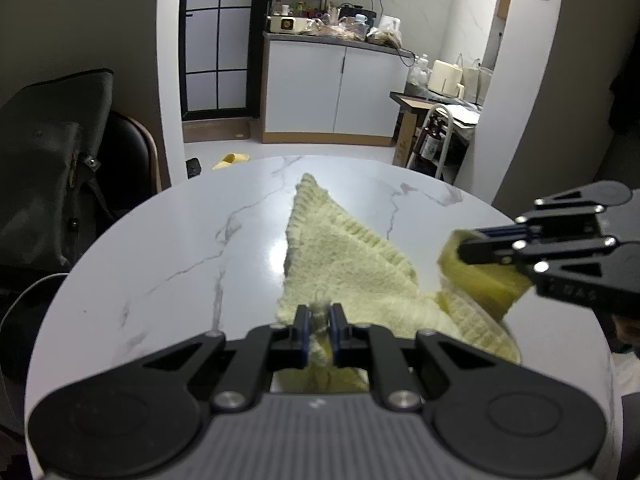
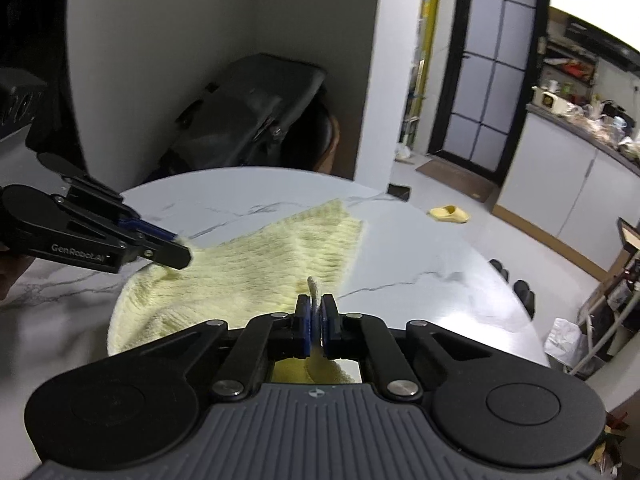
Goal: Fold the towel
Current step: 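Lift the towel up with both grippers, spreading the corners apart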
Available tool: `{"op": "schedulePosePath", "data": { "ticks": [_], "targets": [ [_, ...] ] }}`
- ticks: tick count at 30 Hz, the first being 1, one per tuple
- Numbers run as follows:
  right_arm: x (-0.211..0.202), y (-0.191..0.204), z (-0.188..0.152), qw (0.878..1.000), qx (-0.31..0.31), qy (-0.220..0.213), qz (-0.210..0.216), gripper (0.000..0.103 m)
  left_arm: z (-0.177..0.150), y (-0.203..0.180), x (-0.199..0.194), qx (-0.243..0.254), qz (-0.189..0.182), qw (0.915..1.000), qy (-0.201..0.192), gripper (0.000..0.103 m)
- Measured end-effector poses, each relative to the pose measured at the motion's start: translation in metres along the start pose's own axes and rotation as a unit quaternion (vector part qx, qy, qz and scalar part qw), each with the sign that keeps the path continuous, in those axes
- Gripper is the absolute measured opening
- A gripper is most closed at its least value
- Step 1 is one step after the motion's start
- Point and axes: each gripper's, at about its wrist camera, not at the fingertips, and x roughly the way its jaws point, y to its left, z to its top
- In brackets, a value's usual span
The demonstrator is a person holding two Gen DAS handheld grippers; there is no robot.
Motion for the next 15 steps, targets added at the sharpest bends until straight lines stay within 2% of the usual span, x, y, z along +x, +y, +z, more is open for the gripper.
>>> {"op": "schedulePosePath", "data": {
  "ticks": [15],
  "targets": [
    [-0.075,-0.012,0.006,0.995,0.031,-0.084,-0.053,0.004,0.012,0.012,-0.076,-0.012,0.033,0.9967,-0.073,0.010]
  ]
}}
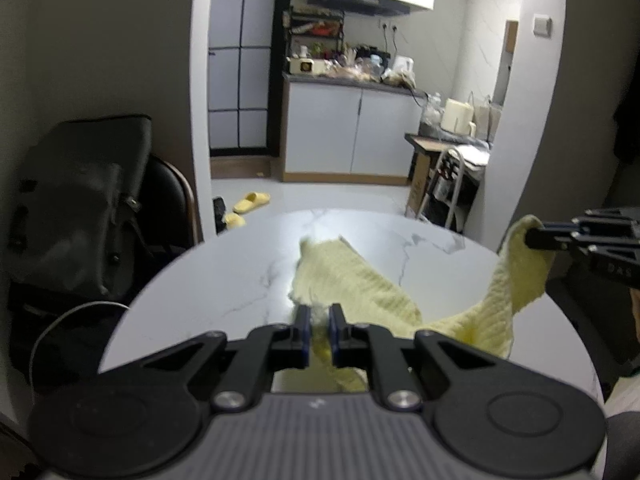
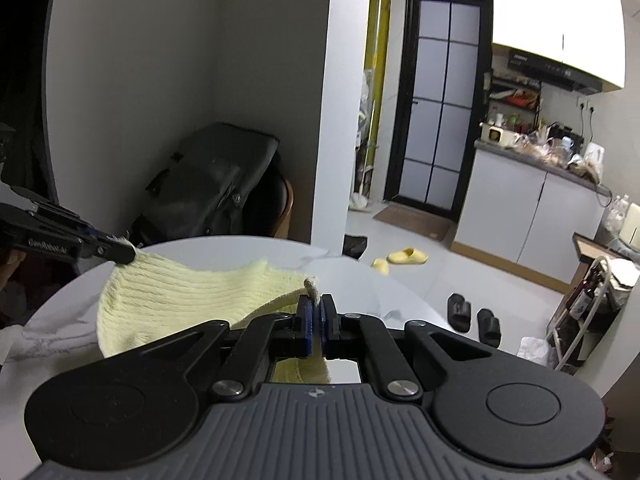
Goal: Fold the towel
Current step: 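Lift the towel up with both grippers, spreading the corners apart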
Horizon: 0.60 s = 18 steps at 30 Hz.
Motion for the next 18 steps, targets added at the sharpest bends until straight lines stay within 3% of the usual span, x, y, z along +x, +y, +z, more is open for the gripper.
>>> {"op": "schedulePosePath", "data": {
  "ticks": [18],
  "targets": [
    [-0.089,0.014,0.054,0.993,-0.037,-0.095,-0.051,0.004,0.031,0.003,-0.093,-0.008,0.014,0.9946,-0.103,0.008]
  ]
}}
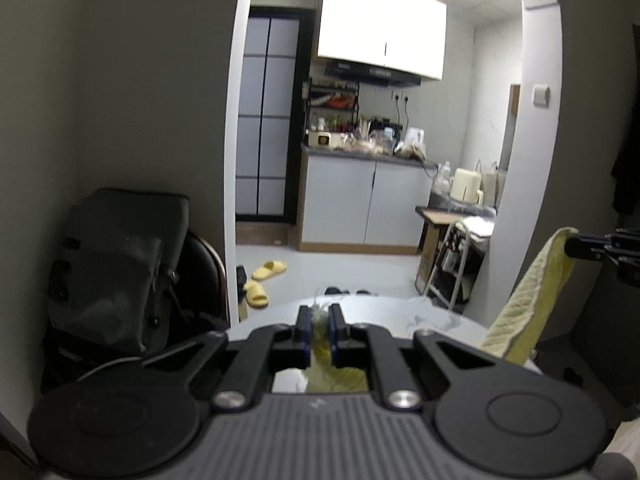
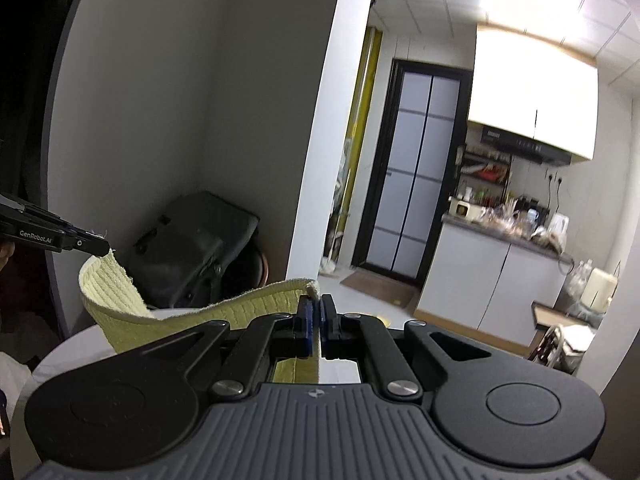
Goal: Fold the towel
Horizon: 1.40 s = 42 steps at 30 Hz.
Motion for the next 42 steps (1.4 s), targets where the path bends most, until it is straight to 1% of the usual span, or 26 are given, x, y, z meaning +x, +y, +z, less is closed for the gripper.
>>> {"op": "schedulePosePath", "data": {
  "ticks": [11,14,19,22,27,31,37,42],
  "targets": [
    [-0.057,0.013,0.035,0.998,-0.025,-0.062,-0.020,0.004,0.027,-0.018,-0.063,0.014,-0.001,0.9975,-0.070,0.008],
    [-0.071,0.016,0.041,0.997,-0.030,-0.073,-0.025,0.004,0.031,-0.020,-0.083,0.015,0.002,0.9958,-0.090,0.008],
    [-0.092,0.022,0.044,0.995,-0.033,-0.087,-0.029,0.004,0.030,-0.022,-0.106,0.014,0.007,0.9939,-0.109,0.008],
    [-0.105,0.030,0.041,0.995,-0.031,-0.092,-0.028,0.004,0.024,-0.022,-0.120,0.013,0.010,0.9933,-0.115,0.008],
    [-0.129,0.045,0.029,0.994,-0.025,-0.100,-0.023,0.004,0.005,-0.021,-0.146,0.007,0.015,0.9922,-0.123,0.008],
    [-0.144,0.057,0.023,0.994,-0.022,-0.103,-0.012,0.004,-0.004,-0.018,-0.160,0.002,0.019,0.9921,-0.124,0.008],
    [-0.163,0.071,0.015,0.994,-0.019,-0.106,-0.009,0.004,-0.015,-0.015,-0.185,-0.003,0.023,0.9911,-0.131,0.008],
    [-0.172,0.075,0.008,0.994,-0.013,-0.111,-0.002,0.004,-0.017,-0.016,-0.188,0.001,0.025,0.9917,-0.126,0.008]
  ]
}}
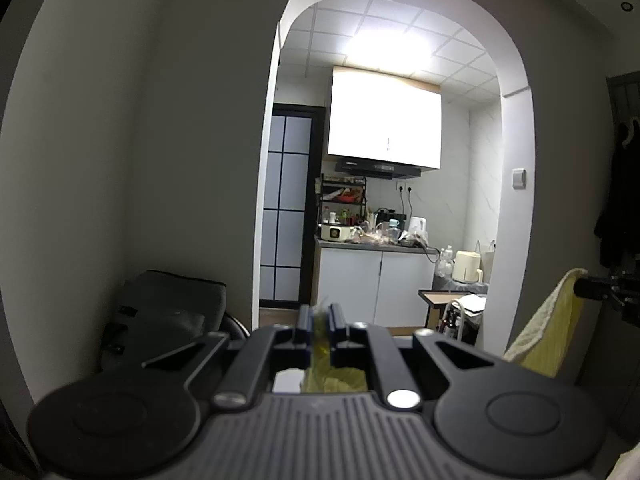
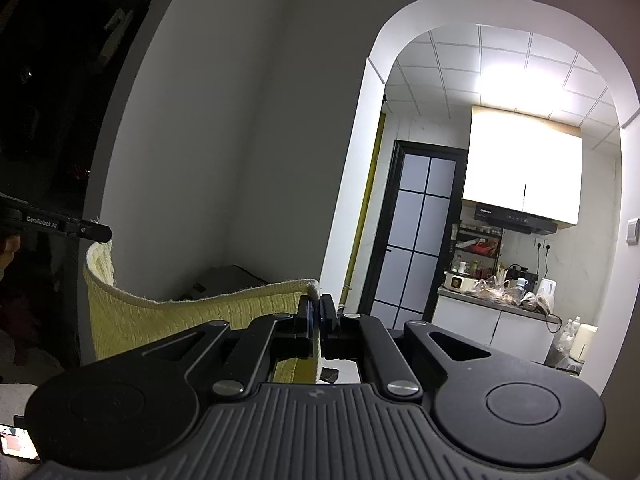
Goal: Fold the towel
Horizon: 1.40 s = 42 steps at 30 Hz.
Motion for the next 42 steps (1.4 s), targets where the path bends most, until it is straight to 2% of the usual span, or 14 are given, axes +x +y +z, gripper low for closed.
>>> {"op": "schedulePosePath", "data": {
  "ticks": [8,19,26,33,42],
  "targets": [
    [0.028,-0.012,-0.015,1.000,0.016,0.021,0.004,0.004,-0.007,0.006,0.034,-0.005,0.006,0.9996,0.028,0.008],
    [0.106,-0.040,-0.053,0.996,0.053,0.065,0.002,0.004,-0.022,0.016,0.127,-0.012,0.006,0.9963,0.085,0.008],
    [0.144,-0.060,-0.066,0.995,0.058,0.086,-0.001,0.004,-0.025,0.021,0.172,-0.011,0.005,0.9947,0.102,0.008],
    [0.181,-0.075,-0.093,0.990,0.065,0.122,-0.002,0.004,-0.051,0.026,0.221,-0.014,0.000,0.9901,0.140,0.008],
    [0.217,-0.086,-0.132,0.983,0.082,0.166,0.002,0.004,-0.074,0.034,0.262,-0.020,0.002,0.9841,0.176,0.008]
  ]
}}
